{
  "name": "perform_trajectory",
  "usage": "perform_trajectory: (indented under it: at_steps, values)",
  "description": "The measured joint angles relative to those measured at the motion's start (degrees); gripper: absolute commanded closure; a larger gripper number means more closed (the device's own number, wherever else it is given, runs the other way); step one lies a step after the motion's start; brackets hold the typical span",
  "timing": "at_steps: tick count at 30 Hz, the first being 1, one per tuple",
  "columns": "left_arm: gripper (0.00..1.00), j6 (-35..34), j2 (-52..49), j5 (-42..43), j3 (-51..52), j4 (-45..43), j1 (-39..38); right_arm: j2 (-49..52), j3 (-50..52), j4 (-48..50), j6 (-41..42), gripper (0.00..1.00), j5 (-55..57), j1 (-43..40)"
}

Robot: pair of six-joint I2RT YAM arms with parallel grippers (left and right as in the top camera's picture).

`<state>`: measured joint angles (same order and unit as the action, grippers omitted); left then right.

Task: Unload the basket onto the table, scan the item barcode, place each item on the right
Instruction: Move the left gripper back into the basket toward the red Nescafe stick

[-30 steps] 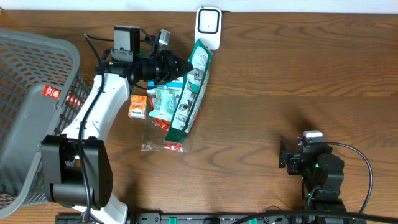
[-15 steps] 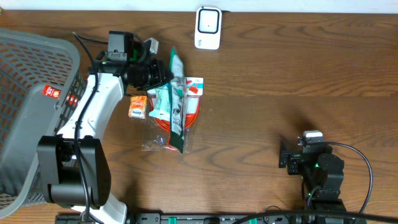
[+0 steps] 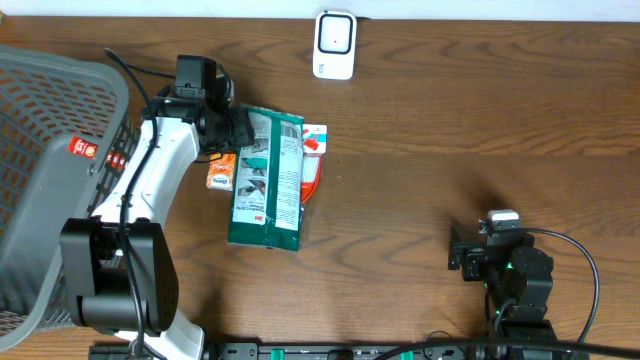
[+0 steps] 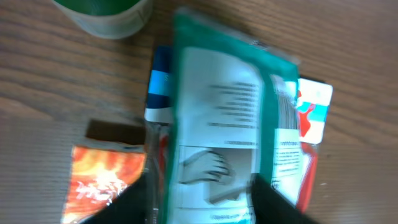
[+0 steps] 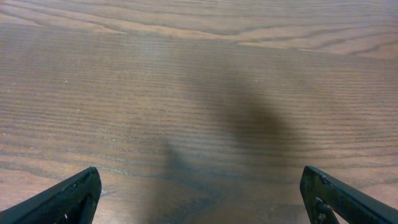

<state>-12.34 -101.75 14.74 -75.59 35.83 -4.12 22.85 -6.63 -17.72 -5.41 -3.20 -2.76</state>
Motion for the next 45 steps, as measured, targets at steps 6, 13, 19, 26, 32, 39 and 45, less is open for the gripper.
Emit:
perform_trajectory:
  at_steps: [6,13,19,26,32,39,45]
  values:
    - [0.19,1.03,0.63,-1.31,0.0,-0.26,-0.09,0.0,0.02,0.0,0.0,0.01,0.0,0.0]
    - [0.13,6.58,13.81,-1.57,-2.14,-0.66,-2.21,0.0,0.02,0.02,0.0,0.01,0.0,0.0]
    - [0.12,15.63,32.63,-8.15,-8.33,-10.38,-3.48,0.0,0.02,0.02,0.0,0.01,0.0,0.0]
    - [0.12,18.27,43.95,-33.46,-10.27,-13.62,7.58,0.0,0.02,0.15,0.0,0.01,0.0,0.0]
    - [0.12,10.19,36.68,-40.65,-9.99,-1.64,19.63,0.0,0.02,0.24,0.0,0.01,0.0,0.0]
    - [0.12,-0.07,20.7,-38.07,-9.2,6.58,25.55,0.0,0.02,0.15,0.0,0.01,0.0,0.0]
    - [0.12,-7.69,10.34,-30.86,-9.18,7.93,27.1,0.0,0.02,-0.48,0.63,0.01,0.0,0.0]
